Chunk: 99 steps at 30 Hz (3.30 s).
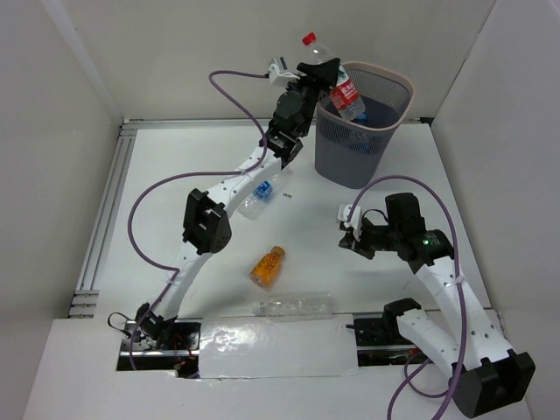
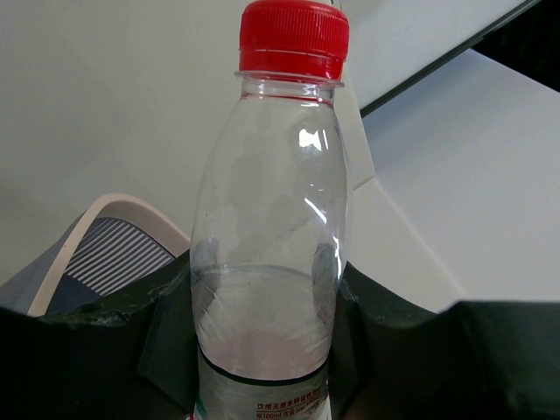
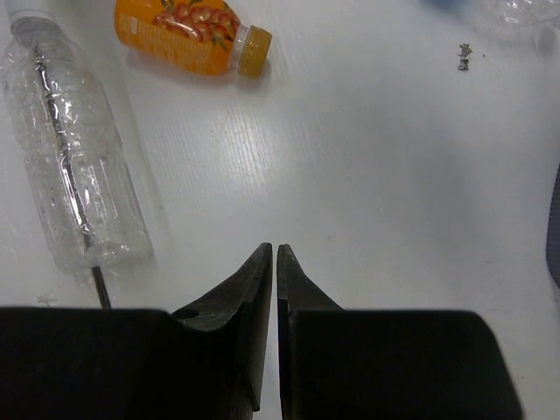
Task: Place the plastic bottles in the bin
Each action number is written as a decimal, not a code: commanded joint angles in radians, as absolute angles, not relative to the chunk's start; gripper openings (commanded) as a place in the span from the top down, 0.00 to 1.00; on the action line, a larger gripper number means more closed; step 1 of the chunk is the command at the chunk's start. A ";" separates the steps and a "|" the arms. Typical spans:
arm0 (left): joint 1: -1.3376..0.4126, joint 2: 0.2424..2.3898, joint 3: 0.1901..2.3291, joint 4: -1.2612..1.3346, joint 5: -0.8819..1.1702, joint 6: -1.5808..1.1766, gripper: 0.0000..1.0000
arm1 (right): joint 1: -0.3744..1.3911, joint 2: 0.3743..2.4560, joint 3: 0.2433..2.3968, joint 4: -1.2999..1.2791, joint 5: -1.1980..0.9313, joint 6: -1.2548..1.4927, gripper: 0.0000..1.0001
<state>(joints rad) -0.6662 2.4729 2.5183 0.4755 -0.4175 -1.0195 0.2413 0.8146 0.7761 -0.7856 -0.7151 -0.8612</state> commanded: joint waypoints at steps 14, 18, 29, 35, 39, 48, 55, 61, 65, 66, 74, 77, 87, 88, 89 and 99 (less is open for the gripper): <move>-0.680 2.424 2.458 0.397 -0.476 -0.789 0.86 | 0.225 0.805 0.773 -0.742 -0.742 -0.841 0.86; -0.680 2.413 2.470 0.345 -0.485 -0.753 0.87 | 0.225 0.805 0.773 -0.742 -0.742 -0.841 0.84; -0.680 2.402 2.453 0.324 -0.463 -0.733 0.80 | 0.225 0.805 0.773 -0.733 -0.742 -0.841 0.84; -0.680 2.390 2.464 0.295 -0.445 -0.701 0.67 | 0.225 0.805 0.773 -0.733 -0.742 -0.841 0.83; -0.680 2.347 2.421 0.261 -0.445 -0.673 0.47 | 0.225 0.805 0.773 -0.724 -0.742 -0.841 0.82; -0.641 2.309 2.446 0.299 -0.286 -0.589 0.00 | 0.225 0.833 0.764 -0.715 -0.752 -0.850 0.44; -0.630 2.247 2.477 0.356 -0.229 -0.545 0.00 | 0.236 0.865 0.764 -0.706 -0.752 -0.868 0.35; -0.621 1.985 2.349 0.246 -0.126 -0.407 0.00 | 0.322 0.952 0.807 -0.706 -0.805 -0.937 0.25; -0.612 1.628 1.918 0.109 -0.130 -0.359 0.00 | 0.468 1.028 0.816 -0.706 -0.790 -0.960 0.25; -0.598 1.556 1.722 0.088 -0.153 -0.348 0.00 | 0.527 1.041 0.816 -0.706 -0.781 -0.960 0.25; -0.557 0.990 0.996 -0.168 -0.167 -0.455 0.00 | 0.764 1.181 0.850 -0.715 -0.778 -0.910 0.24; -0.567 0.852 0.850 -0.267 -0.167 -0.521 0.00 | 0.816 1.222 0.850 -0.715 -0.767 -0.888 0.23; -0.635 0.670 0.681 -0.434 -0.189 -0.606 0.00 | 0.914 1.288 0.782 -0.580 -0.648 -0.704 0.23; -0.647 0.651 0.681 -0.445 -0.198 -0.615 0.00 | 0.923 1.289 0.782 -0.562 -0.635 -0.690 0.23; -0.647 0.641 0.672 -0.454 -0.198 -0.615 0.00 | 0.945 1.298 0.770 -0.552 -0.623 -0.666 0.23; -0.684 0.563 0.652 -0.523 -0.219 -0.709 0.00 | 1.083 1.399 0.730 -0.427 -0.407 -0.531 0.25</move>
